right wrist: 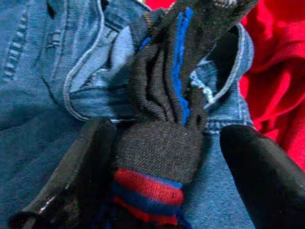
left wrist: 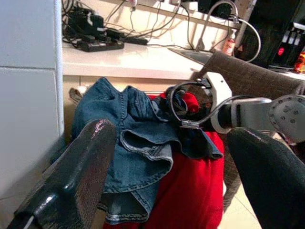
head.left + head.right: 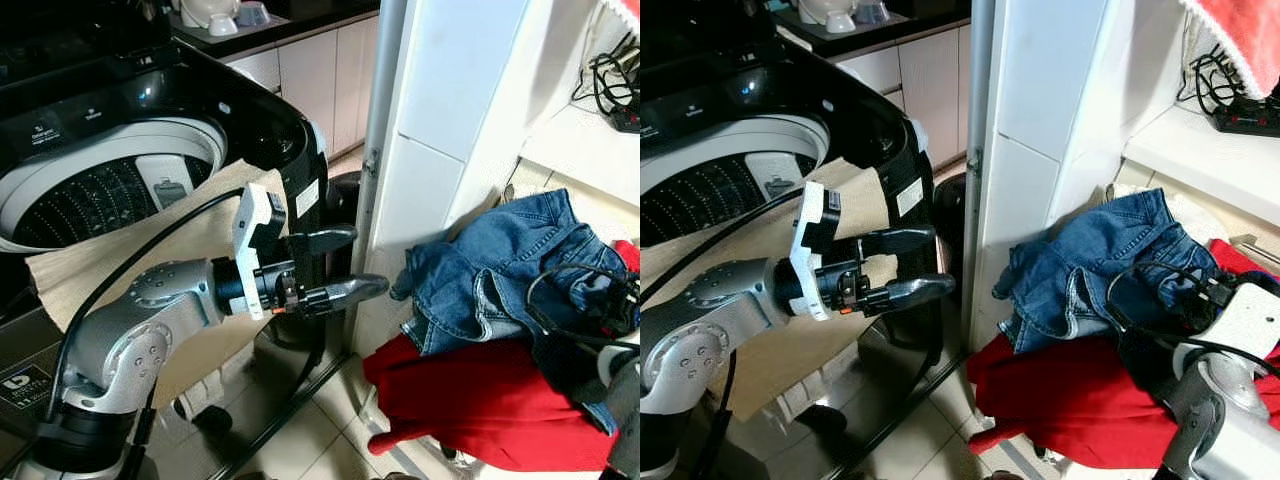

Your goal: Clothes washing

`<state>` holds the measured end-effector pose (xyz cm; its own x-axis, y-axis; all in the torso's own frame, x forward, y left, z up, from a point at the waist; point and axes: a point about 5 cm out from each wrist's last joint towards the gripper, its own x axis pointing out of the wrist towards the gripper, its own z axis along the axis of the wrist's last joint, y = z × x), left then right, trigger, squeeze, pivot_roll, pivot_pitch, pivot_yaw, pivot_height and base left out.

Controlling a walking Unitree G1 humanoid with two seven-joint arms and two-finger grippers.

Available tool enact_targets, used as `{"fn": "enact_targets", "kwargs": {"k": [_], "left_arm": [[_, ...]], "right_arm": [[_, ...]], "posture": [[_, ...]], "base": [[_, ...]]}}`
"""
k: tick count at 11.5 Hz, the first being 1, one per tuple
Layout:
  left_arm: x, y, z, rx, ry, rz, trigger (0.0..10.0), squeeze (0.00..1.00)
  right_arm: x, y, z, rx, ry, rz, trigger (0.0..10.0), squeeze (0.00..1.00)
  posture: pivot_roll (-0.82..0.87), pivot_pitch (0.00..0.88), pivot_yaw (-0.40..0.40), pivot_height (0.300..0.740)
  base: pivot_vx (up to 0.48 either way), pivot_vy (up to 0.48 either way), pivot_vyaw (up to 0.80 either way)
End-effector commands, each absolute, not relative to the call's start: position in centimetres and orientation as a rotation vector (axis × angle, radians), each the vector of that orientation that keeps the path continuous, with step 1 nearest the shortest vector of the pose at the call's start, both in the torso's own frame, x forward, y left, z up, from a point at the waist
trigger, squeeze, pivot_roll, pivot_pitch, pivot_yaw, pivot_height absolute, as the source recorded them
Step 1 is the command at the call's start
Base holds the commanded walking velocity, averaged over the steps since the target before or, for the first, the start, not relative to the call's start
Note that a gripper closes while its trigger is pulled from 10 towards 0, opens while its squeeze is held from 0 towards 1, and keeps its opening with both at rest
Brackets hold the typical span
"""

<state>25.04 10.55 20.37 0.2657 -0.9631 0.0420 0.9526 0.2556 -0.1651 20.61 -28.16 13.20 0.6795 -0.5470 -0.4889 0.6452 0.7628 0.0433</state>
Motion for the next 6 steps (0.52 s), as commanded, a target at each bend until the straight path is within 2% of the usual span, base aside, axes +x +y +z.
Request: {"fn": "enact_targets", "kwargs": {"k": [1, 6], "left_arm": [[24.48, 10.4, 20.6, -0.163, 0.082, -1.341, 10.0, 0.0], [24.14, 10.13, 20.09, -0.186, 0.122, -1.383, 10.0, 0.0]], "right_arm": [[20.84, -27.85, 13.33, 0.244, 0.471, -0.668, 0.0, 0.0], [21.2, -27.89, 13.47, 0.289, 0.457, -0.671, 0.0, 0.0]], "posture": [[-0.08, 0.0, 0.01, 0.74], [-0.09, 0.0, 0.016, 0.74]], "base": [[0.0, 0.0, 0.0], [0.0, 0.0, 0.0]]}}
